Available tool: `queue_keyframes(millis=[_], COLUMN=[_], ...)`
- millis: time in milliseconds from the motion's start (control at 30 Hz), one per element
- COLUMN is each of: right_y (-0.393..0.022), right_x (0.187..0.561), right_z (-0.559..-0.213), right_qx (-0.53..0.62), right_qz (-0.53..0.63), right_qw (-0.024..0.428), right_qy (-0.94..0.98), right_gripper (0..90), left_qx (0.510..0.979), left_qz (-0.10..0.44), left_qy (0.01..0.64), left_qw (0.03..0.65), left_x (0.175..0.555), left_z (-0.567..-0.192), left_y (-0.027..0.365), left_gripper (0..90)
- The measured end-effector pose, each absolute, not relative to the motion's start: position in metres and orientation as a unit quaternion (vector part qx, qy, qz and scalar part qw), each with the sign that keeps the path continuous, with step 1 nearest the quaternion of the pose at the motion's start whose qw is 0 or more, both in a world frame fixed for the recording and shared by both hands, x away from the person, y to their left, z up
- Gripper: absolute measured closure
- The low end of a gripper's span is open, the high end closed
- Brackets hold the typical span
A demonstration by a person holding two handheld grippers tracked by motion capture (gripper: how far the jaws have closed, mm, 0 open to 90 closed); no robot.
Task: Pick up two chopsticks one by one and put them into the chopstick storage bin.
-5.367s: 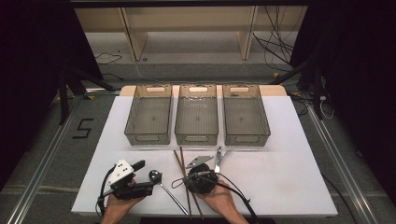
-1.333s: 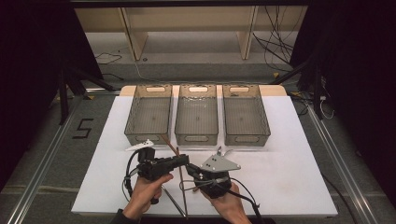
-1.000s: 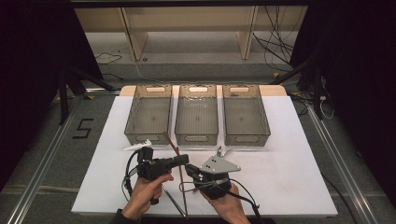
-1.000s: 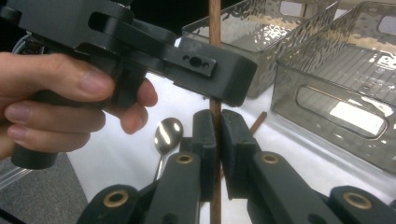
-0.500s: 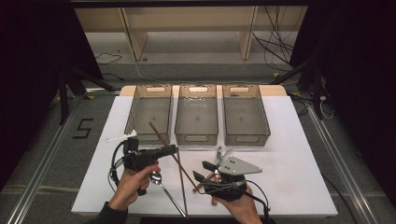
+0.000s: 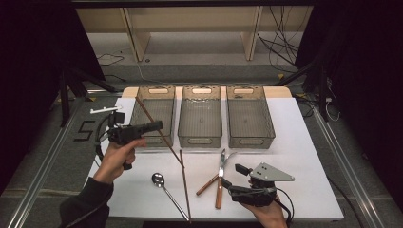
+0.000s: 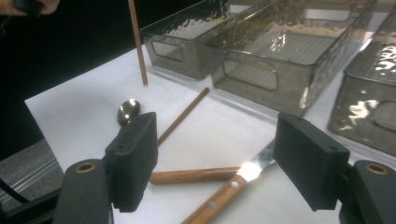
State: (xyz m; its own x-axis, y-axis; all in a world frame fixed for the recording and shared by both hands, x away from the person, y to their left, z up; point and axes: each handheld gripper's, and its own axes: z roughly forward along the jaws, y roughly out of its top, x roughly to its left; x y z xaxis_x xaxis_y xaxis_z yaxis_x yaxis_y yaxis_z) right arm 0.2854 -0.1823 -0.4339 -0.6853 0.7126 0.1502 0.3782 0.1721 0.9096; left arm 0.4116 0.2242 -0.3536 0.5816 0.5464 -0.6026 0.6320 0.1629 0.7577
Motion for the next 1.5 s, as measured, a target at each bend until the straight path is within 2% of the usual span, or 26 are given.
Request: queue_keyframes(millis=[467,1033,1500], right_y=[-0.193,-0.198,-0.197], right_x=[0.284,0.28,0.28], right_z=[-0.442,-0.442,-0.444], right_qx=[0.373,0.375,0.373], right_qz=[0.517,0.528,0.524], right_qw=[0.164,0.185,0.183], right_qy=[0.752,0.739,0.744], right_gripper=[28.2,21.4,21.7], left_qx=[0.646,0.644,0.653], left_qz=[0.016,0.069,0.062], left_qy=[0.5,0.558,0.572], left_qw=[0.577,0.519,0.493], left_x=[0.471,0.516,0.528], left_z=[-0.323,-0.344,-0.358], left_y=[0.253,0.248,0.239], left_gripper=[84.2,84.1,84.0])
